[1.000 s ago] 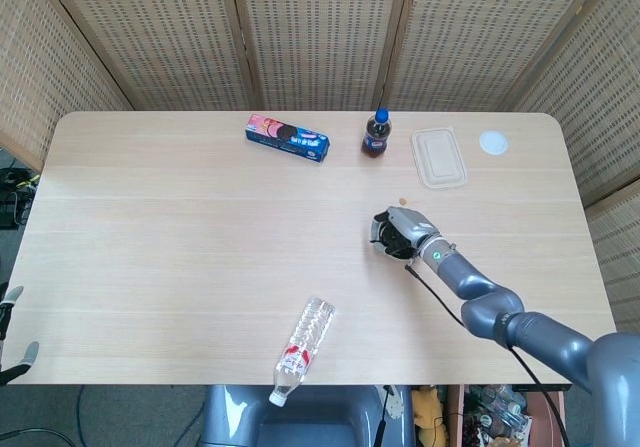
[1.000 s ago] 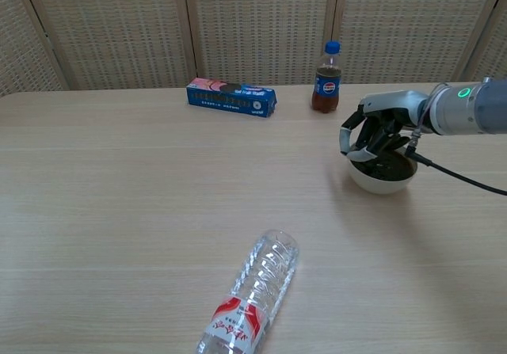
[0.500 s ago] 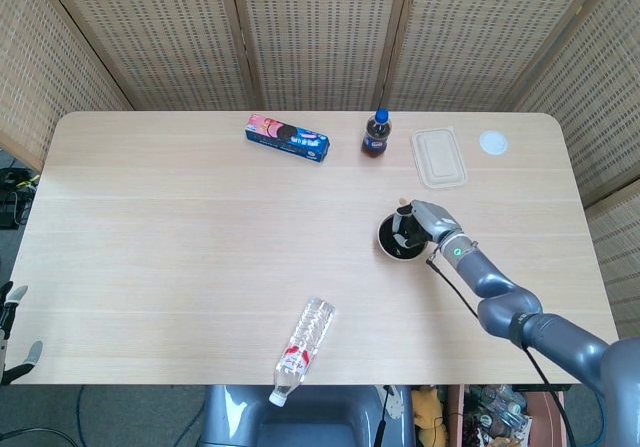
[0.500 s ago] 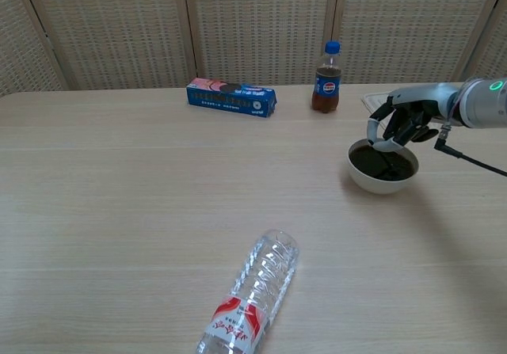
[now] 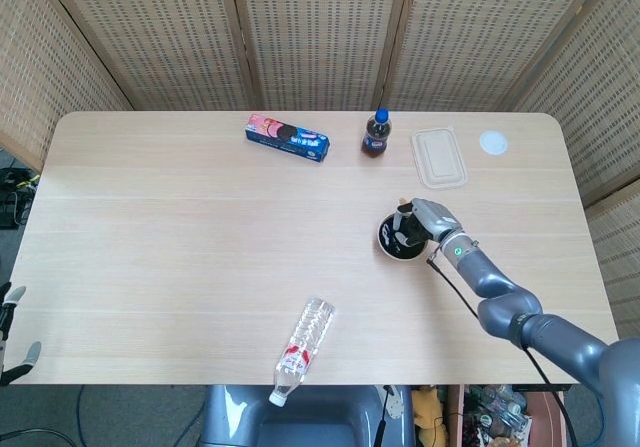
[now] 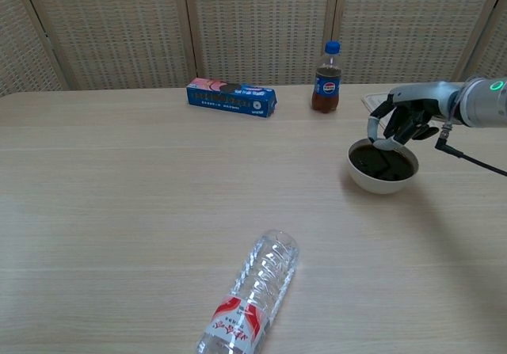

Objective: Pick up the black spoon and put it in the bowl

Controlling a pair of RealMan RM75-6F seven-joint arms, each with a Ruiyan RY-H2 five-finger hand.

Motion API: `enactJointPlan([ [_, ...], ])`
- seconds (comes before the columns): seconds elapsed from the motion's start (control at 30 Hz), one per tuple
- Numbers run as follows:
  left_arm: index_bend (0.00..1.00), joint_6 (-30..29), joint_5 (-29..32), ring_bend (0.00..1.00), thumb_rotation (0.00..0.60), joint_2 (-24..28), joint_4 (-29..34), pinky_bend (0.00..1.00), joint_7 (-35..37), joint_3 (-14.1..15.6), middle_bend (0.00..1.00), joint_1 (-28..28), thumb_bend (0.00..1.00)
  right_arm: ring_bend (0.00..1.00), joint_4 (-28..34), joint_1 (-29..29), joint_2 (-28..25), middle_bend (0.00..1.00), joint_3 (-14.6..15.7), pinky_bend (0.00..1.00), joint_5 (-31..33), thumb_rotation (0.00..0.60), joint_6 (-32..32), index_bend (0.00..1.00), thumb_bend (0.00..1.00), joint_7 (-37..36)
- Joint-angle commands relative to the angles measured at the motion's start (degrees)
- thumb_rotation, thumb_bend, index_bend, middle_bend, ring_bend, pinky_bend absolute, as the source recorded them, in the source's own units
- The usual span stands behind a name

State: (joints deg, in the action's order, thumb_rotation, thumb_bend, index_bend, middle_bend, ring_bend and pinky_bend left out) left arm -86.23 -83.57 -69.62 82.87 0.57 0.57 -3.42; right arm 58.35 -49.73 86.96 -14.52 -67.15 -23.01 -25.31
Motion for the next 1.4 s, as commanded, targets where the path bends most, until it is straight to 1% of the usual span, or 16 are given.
enactJointPlan([
  [0.03,0.00,0.02,-0.04,0.00,0.600,-0.05,-0.03,0.00,0.07,-0.02,0.00,0.04,0.36,1.00,0.79,0.36,-0.47,0.98,-0.17,1.00,-0.22,0.600,-0.84,0.47,0.33,-0.08],
  [0.23,0.00,-0.02,-0.20,0.00,0.600,-0.12,-0.16,0.00,0.36,-0.08,0.00,0.13,0.36,1.00,4.01,1.02,-2.37,0.99,-0.28,1.00,0.04,0.600,-2.45,0.41,0.14,0.88],
  [0.3,0.00,-0.21,-0.20,0.00,0.600,-0.04,-0.20,0.00,0.43,-0.15,0.00,0.08,0.36,1.00,5.20,1.60,-3.02,0.98,-0.50,1.00,0.51,0.600,-3.95,0.40,0.12,1.40],
  [0.37,0.00,-0.43,-0.16,0.00,0.600,0.05,-0.20,0.00,0.49,-0.29,0.00,0.04,0.36,1.00,6.70,2.56,-3.90,0.97,-0.66,1.00,0.91,0.600,-6.04,0.40,0.11,2.03],
  [0.5,0.00,-0.71,-0.12,0.00,0.600,0.19,-0.27,0.00,0.31,-0.55,0.00,0.08,0.37,1.00,9.88,4.48,-5.49,0.90,-1.11,1.00,2.30,0.600,-9.53,0.40,0.12,2.77],
  [0.57,0.00,-1.01,-0.15,0.00,0.600,0.24,-0.31,0.00,0.06,-0.82,0.00,0.16,0.36,0.98,12.28,6.20,-6.83,0.85,-1.18,1.00,2.76,0.600,-13.41,0.40,0.12,4.48],
  [0.63,0.00,-1.29,-0.25,0.00,0.600,0.30,-0.24,0.00,-0.02,-1.10,0.00,0.29,0.36,0.93,14.95,8.14,-8.19,0.79,-1.12,1.00,3.35,0.600,-17.76,0.40,0.12,6.90],
  [0.7,0.00,-1.52,-0.33,0.00,0.600,0.31,-0.23,0.00,-0.10,-1.27,0.00,0.36,0.36,0.84,16.64,9.68,-8.85,0.72,-0.94,0.97,3.38,0.600,-21.78,0.40,0.12,9.34],
  [0.77,0.00,-1.74,-0.45,0.00,0.600,0.21,-0.29,0.00,-0.28,-1.48,0.00,0.49,0.36,0.74,18.54,11.59,-9.32,0.65,-0.68,0.92,3.48,0.600,-26.52,0.40,0.12,12.20],
  [0.87,0.00,-2.16,-0.52,0.00,0.600,-0.17,-0.59,0.00,-0.78,-1.99,0.00,0.78,0.36,0.60,21.14,14.63,-9.50,0.55,-0.15,0.81,3.26,0.600,-33.16,0.40,0.13,15.38],
  [0.93,0.00,-2.91,-0.97,0.00,0.600,-0.40,-0.80,0.00,-0.91,-2.46,0.00,1.03,0.36,0.51,22.36,17.21,-9.71,0.49,1.00,0.72,1.54,0.600,-38.64,0.40,0.14,17.95],
  [0.97,0.00,-3.34,-1.23,0.00,0.600,-0.52,-0.96,0.00,-1.07,-2.62,0.00,1.09,0.37,0.48,22.92,18.55,-9.74,0.47,1.78,0.69,0.40,0.600,-41.57,0.40,0.14,19.63],
  [1.03,0.00,-3.76,-1.53,0.00,0.600,-0.60,-1.02,0.00,-1.08,-2.71,0.00,1.12,0.36,0.41,23.47,20.14,-9.53,0.42,2.63,0.57,-0.91,0.600,-45.14,0.40,0.15,22.14],
  [1.2,0.00,-4.76,-2.55,0.00,0.600,-0.64,-1.05,0.00,-1.33,-2.66,0.00,1.16,0.36,0.25,24.27,23.36,-9.33,0.29,4.55,0.36,-3.45,0.600,-51.44,0.39,0.15,27.58],
  [1.3,0.00,-5.20,-3.13,0.00,0.600,-0.65,-0.92,0.00,-1.48,-2.53,0.00,1.17,0.36,0.16,25.18,24.87,-9.61,0.23,5.41,0.26,-4.25,0.600,-53.58,0.33,0.15,29.70],
  [1.4,0.00,-6.07,-3.81,0.00,0.600,-0.74,-0.79,0.00,-1.64,-2.44,0.00,1.04,0.36,0.08,26.77,27.01,-10.55,0.16,7.15,0.15,-5.01,0.600,-55.45,0.27,0.15,33.53],
])
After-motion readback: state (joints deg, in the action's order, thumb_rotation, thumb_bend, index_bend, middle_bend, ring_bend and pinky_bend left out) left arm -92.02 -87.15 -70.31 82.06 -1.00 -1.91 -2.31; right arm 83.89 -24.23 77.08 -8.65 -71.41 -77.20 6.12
